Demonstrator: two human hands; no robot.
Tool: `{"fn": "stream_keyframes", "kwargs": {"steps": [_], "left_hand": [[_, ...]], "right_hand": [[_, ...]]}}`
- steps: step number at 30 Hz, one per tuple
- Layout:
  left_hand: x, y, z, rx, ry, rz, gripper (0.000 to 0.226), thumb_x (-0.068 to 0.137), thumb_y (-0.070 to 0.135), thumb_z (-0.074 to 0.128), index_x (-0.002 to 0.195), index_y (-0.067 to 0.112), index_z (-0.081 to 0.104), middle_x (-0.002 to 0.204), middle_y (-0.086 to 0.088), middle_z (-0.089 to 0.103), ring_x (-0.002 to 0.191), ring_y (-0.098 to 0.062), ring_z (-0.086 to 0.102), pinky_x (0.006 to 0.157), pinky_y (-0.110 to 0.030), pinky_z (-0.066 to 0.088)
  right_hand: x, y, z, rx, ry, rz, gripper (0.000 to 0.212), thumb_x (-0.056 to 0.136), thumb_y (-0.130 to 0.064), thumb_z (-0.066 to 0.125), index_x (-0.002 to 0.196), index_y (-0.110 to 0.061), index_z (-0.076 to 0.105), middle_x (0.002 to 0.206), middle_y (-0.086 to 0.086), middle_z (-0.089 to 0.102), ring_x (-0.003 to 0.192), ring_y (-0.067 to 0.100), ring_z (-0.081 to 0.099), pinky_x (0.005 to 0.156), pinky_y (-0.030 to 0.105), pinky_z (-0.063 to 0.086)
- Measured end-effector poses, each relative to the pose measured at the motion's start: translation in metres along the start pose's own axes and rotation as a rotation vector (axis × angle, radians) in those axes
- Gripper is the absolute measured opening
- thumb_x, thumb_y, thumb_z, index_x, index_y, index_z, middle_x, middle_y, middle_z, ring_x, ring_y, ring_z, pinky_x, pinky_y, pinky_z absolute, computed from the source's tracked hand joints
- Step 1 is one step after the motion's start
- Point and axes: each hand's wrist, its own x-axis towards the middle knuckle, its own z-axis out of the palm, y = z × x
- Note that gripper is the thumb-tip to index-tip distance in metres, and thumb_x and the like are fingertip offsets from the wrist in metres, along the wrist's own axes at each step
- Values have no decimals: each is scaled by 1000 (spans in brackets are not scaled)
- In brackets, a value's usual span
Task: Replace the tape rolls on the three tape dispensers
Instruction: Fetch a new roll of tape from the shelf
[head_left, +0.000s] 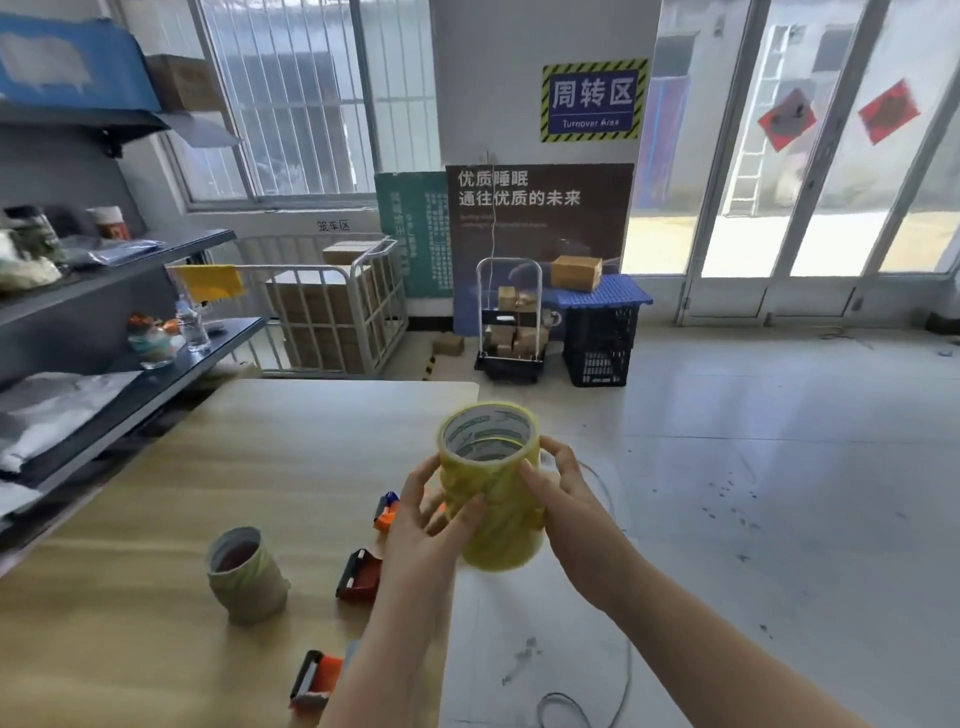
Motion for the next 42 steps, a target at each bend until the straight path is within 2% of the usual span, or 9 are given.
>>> {"fn": "stream_keyframes", "kwargs": {"steps": [3,8,16,21,27,32,35,39,42], "left_hand": [[49,-1,-4,9,22,3,47,82,11,67,115,39,48,101,11,58,84,2,60,65,-19,55],[112,-2,-6,12,79,24,46,80,6,68,107,41,52,101,8,60,76,9,65,56,-12,53],[194,-10,-6,75,286,32,47,80,5,68,105,40,51,97,9,60,75,10,63,58,-8,51],[233,-16,2,90,457,7,48,75,15,73,108,42,51,105,5,63,93,-2,63,69,-16,52],[255,-18,-1,92,669,36,44,81,8,67,108,39,50,104,0,64,78,7,66,60,-8,49],[257,-24,-23,112,817,9,44,82,13,67,113,39,51,109,4,63,97,-5,63,61,-6,49],[259,-29,-46,134,906,27,44,81,14,68,112,40,52,108,3,64,90,1,65,64,-8,50],[259,-38,-83,161,968,27,47,78,16,71,105,49,51,108,6,63,98,-4,63,77,-21,51],[260,-53,-105,151,1015,9,48,78,17,72,103,51,48,107,9,61,98,3,57,75,-16,48]], "right_hand": [[51,-1,-1,2,-23,3,54,74,-48,57,124,-38,40,120,3,60,111,17,56,88,29,46],[126,-1,-6,36,-93,38,51,76,-48,63,123,-39,42,123,6,60,116,22,56,103,42,43],[237,8,-9,52,-287,102,44,71,-48,65,110,-46,47,121,5,61,117,22,55,105,39,40],[300,8,-13,55,-465,164,43,67,-47,62,107,-45,47,118,4,63,112,22,56,102,38,41],[352,18,5,73,-712,236,40,74,-44,64,111,-40,48,119,6,64,109,22,60,94,35,46],[371,40,34,77,-848,280,54,73,-48,67,121,-35,46,119,8,64,106,20,62,85,30,46],[382,51,65,56,-915,294,55,76,-43,62,126,-30,43,113,3,65,99,14,64,80,25,46],[390,76,109,2,-944,334,66,78,-56,59,133,-28,36,114,-2,62,112,19,56,101,39,41],[395,94,133,-60,-936,373,68,72,-61,48,132,-30,37,113,-6,59,114,18,54,104,40,39]]}}
